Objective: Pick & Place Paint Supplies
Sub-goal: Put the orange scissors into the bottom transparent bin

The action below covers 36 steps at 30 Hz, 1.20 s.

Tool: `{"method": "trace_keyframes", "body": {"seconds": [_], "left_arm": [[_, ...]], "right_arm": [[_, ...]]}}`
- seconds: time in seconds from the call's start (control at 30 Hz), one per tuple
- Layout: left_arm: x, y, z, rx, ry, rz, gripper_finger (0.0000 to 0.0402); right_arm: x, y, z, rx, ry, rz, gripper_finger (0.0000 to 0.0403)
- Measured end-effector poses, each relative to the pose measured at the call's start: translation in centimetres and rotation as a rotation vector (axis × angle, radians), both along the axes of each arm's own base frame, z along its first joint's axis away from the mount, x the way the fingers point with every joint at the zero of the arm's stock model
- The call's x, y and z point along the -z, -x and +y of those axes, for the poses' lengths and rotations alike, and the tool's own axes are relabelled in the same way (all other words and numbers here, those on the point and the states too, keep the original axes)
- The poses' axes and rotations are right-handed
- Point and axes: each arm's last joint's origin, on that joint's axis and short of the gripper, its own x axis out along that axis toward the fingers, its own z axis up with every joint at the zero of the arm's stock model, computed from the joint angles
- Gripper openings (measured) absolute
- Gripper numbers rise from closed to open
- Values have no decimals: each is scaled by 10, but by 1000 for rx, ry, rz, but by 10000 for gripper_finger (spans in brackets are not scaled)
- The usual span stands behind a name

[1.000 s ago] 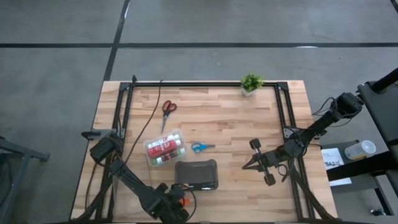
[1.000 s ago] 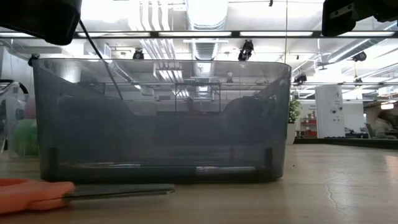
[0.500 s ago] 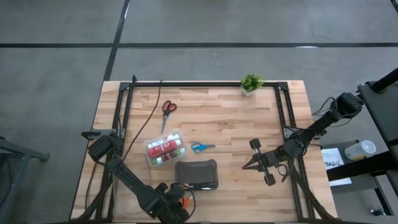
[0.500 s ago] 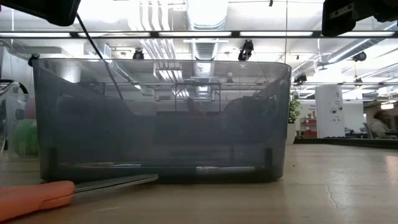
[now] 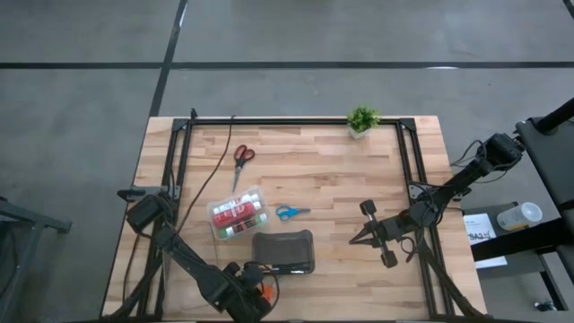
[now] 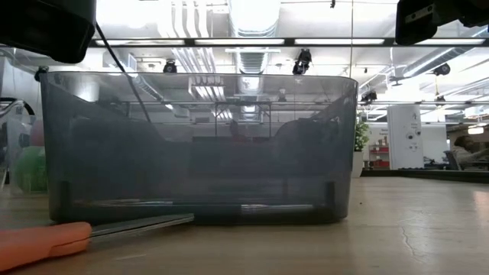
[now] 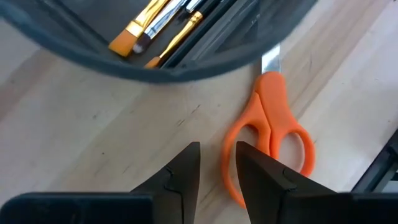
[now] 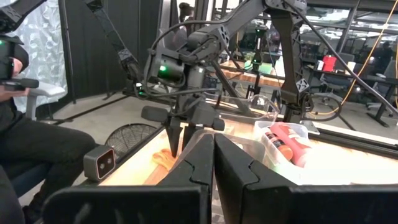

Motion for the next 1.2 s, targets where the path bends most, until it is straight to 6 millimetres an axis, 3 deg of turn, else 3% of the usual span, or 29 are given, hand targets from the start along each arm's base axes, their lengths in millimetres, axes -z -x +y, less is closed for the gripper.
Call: {"method": "trace_keyframes", "body": {"seconds": [0.57,1.2], "left_arm": [[3,4,-2,23,11,16,113],[-3,11,1,7,-4,178,113]], "right_arm": [[0,0,0,1,0,0,8],[0,0,0,0,0,0,8]]}}
